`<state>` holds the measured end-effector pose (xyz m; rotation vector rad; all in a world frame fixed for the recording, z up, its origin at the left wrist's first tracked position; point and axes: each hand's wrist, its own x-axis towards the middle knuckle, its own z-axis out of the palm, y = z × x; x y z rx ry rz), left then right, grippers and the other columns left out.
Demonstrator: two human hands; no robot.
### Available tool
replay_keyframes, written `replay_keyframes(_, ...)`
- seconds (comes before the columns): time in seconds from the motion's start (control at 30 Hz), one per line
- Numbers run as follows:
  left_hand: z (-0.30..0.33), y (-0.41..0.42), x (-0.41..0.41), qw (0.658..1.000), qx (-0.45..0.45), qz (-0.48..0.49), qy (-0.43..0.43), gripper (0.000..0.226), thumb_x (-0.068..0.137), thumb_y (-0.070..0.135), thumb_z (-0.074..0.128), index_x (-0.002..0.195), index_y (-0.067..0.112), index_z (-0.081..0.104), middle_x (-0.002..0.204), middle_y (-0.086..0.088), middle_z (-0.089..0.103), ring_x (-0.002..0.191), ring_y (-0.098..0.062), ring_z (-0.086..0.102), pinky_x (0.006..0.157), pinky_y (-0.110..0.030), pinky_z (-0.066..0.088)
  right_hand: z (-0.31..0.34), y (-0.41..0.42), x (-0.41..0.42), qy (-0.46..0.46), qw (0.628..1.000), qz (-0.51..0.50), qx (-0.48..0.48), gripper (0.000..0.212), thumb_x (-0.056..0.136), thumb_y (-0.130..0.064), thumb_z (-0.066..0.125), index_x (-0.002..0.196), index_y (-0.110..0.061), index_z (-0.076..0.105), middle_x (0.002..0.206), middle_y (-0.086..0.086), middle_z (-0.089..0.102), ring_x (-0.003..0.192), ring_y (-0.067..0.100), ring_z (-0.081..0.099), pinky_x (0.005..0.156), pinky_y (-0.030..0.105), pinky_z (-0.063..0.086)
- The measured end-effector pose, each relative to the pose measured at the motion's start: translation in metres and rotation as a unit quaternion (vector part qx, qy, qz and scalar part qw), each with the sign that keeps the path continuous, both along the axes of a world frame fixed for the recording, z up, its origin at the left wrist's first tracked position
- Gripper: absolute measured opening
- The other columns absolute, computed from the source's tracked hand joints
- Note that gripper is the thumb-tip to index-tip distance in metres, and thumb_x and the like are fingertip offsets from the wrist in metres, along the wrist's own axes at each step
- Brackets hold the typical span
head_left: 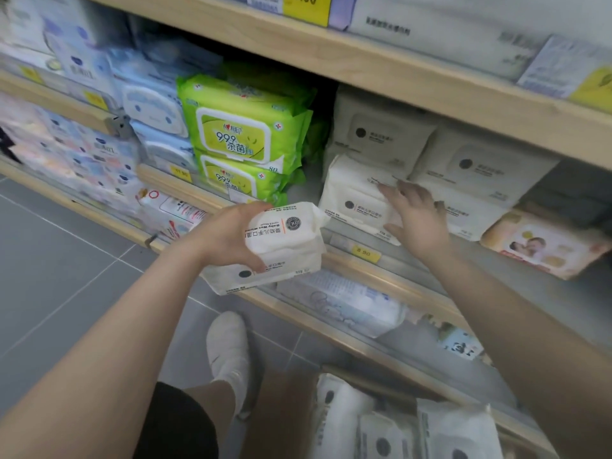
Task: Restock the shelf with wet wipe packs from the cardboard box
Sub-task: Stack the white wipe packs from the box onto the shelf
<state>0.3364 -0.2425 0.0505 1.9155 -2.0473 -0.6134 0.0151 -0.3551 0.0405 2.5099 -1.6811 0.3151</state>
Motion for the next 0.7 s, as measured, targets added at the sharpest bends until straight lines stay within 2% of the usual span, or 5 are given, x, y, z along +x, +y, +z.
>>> replay_keyframes(0.13,-0.005,0.002,0.004,1.000,0.006,0.001,0.025,0.107,0.034,0.053,0.076,0.133,0.042,0.038,0.124,0.012,0.057,0.114,-0.017,0.053,0.096,-0.041,0.045,-0.011,-0.008,0.004,-0.116,0.992,0.039,-0.017,0.063,0.081,-0.008,0.070,0.139,-0.017,0.046,0.141,0.021,0.042,0.132,0.043,0.030,0.109,0.050,0.029)
replay_keyframes(0.3,-0.010,-0.005,0.008,0.999,-0.005,0.001,0.035,0.104,0.034,0.053,0.075,0.131,0.045,0.037,0.126,0.014,0.055,0.115,-0.015,0.052,0.096,-0.041,0.045,-0.016,-0.032,0.028,-0.117,0.992,0.038,-0.022,0.061,0.085,-0.008,0.065,0.141,-0.018,0.043,0.143,0.020,0.038,0.134,0.040,0.026,0.100,0.048,0.038)
replay_keyframes(0.5,-0.015,-0.007,0.011,0.999,-0.001,0.006,0.051,0.106,0.033,0.053,0.077,0.132,0.042,0.040,0.123,0.016,0.056,0.113,-0.013,0.053,0.096,-0.040,0.045,-0.024,-0.041,0.035,-0.108,0.993,0.033,-0.040,0.061,0.085,-0.010,0.066,0.141,-0.022,0.043,0.143,0.018,0.039,0.132,0.041,0.028,0.102,0.052,0.040)
replay_keyframes(0.63,-0.011,-0.006,0.006,0.999,0.001,0.003,0.047,0.102,0.034,0.049,0.078,0.129,0.046,0.041,0.119,0.016,0.058,0.111,-0.013,0.054,0.096,-0.038,0.045,-0.010,-0.029,0.037,-0.060,0.998,0.028,-0.008,0.072,0.082,-0.031,0.067,0.145,-0.031,0.032,0.152,0.009,0.028,0.141,0.032,0.020,0.113,0.061,0.016)
replay_keyframes(0.7,-0.005,-0.003,-0.003,0.999,0.000,-0.011,0.047,0.099,0.036,0.045,0.081,0.127,0.048,0.041,0.117,0.019,0.059,0.110,-0.012,0.054,0.096,-0.037,0.045,0.002,-0.003,0.038,-0.167,0.978,0.115,0.047,0.082,0.077,-0.040,0.069,0.147,-0.033,0.026,0.155,0.002,0.021,0.144,0.018,0.013,0.117,0.051,0.011)
